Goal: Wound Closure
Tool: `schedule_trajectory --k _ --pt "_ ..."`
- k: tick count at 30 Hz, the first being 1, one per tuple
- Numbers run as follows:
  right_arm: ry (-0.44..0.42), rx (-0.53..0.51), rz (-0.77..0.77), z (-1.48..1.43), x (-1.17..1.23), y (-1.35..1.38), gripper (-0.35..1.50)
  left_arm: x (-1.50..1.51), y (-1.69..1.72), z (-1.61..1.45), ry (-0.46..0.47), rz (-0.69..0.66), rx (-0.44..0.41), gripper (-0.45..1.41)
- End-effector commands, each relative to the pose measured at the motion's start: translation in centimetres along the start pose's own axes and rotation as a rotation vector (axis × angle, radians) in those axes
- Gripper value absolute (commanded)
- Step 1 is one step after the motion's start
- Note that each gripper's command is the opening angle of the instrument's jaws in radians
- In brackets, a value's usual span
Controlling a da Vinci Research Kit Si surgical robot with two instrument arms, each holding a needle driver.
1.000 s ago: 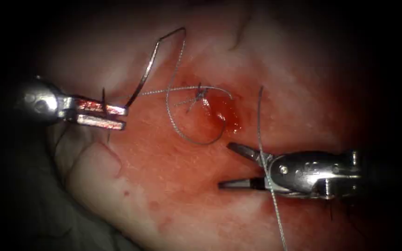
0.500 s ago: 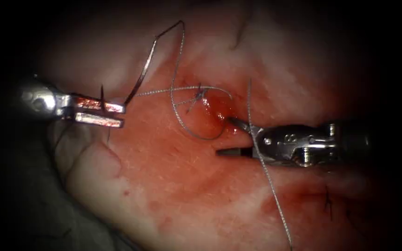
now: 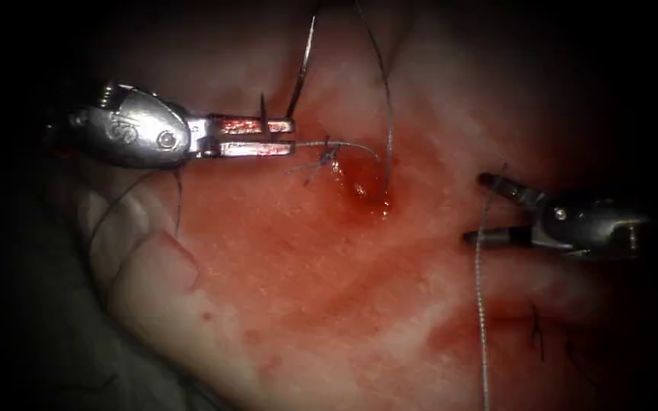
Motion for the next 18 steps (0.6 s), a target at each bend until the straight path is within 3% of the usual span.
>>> schedule_trajectory --k 1,3,4,6,9,11,12,13,16,18 --pt "-0.059 -0.086 -0.04 -0.16 -0.11 0.23 1.23 -0.07 0.02 0.12 -0.002 0.017 0.005 -0.45" --pt "-0.079 -0.114 -0.043 -0.24 -0.15 0.33 1.25 -0.11 0.01 0.17 -0.004 0.03 0.01 -0.45" --pt "-0.109 -0.147 -0.037 -0.4 -0.24 0.54 1.26 -0.22 -0.04 0.27 -0.001 0.052 0.025 -0.45" --pt "-0.056 -0.178 0.047 -0.51 -0.26 0.68 1.28 -0.38 -0.05 0.41 -0.006 0.087 0.029 -0.45" --pt "0.016 -0.15 0.157 -0.53 -0.17 0.67 1.26 -0.56 0.06 0.53 -0.002 0.108 0.026 -0.45" --pt "0.142 -0.072 0.303 -0.47 0.01 0.56 1.21 -0.75 0.22 0.63 0.003 0.134 0.021 -0.45" --pt "0.236 0.001 0.406 -0.38 0.16 0.46 1.06 -0.84 0.31 0.68 0.011 0.147 0.014 -0.45" --pt "0.236 0.001 0.406 -0.38 0.16 0.46 1.06 -0.84 0.31 0.68 0.011 0.147 0.014 -0.45" --pt "0.353 0.13 0.587 -0.02 0.49 0.26 0.98 -0.96 0.56 0.78 0.042 0.237 -0.014 -0.45" --pt "0.387 0.173 0.643 0.14 0.57 0.22 0.98 -0.96 0.6 0.79 0.049 0.283 -0.023 -0.45"
